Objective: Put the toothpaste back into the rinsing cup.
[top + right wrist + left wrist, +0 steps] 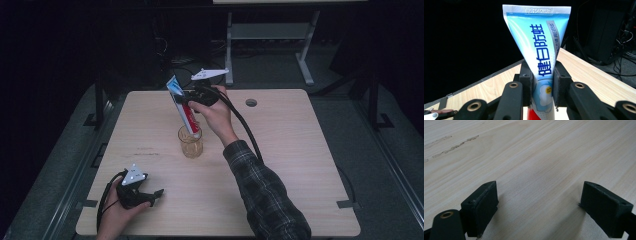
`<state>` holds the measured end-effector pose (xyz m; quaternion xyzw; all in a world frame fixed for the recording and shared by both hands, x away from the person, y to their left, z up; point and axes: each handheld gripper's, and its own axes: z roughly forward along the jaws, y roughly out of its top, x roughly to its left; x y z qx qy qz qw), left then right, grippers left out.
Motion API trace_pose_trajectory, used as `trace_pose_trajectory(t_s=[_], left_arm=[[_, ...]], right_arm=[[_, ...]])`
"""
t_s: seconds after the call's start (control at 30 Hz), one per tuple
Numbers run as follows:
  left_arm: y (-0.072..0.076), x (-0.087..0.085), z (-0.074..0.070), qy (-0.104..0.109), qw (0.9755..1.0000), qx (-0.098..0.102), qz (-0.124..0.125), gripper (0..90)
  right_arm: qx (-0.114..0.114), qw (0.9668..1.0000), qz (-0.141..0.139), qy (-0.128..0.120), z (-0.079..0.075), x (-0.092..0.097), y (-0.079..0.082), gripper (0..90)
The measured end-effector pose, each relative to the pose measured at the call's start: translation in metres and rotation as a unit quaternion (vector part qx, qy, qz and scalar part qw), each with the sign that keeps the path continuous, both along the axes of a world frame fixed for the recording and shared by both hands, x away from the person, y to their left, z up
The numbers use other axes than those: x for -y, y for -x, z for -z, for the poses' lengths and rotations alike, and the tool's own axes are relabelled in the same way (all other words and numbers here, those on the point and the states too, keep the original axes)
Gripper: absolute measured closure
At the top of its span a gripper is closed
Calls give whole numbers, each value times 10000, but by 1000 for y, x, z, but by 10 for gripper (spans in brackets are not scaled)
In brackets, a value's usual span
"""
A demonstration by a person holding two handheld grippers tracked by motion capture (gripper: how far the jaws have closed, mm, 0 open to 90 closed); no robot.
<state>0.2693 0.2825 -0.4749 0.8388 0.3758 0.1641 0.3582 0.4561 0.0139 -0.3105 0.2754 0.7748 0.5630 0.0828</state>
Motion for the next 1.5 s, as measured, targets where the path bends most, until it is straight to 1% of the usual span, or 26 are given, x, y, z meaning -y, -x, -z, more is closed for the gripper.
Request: trace_pose_trajectory(t_s=[0.3, 0.57, 0.93, 1.1, 1.5], left_arm=[[0, 0, 0, -2, 10000, 5, 2, 131], [0, 0, 0, -4, 10000, 4, 2, 131], [0, 0, 0, -10, 10000, -1, 12, 131], [0, 0, 0, -11, 10000, -6, 17, 131], [0, 0, 0, -10, 10000, -8, 20, 131]], right_arm=[[-59, 10000, -38, 3, 9, 0, 1, 728], [-104, 9998, -104, 93, 17, -2, 2, 727], [-161, 9997, -119, 119, 26, -2, 3, 726], [-188, 9996, -137, 186, 31, -3, 4, 726], [-231, 9995, -130, 178, 38, 0, 5, 726]])
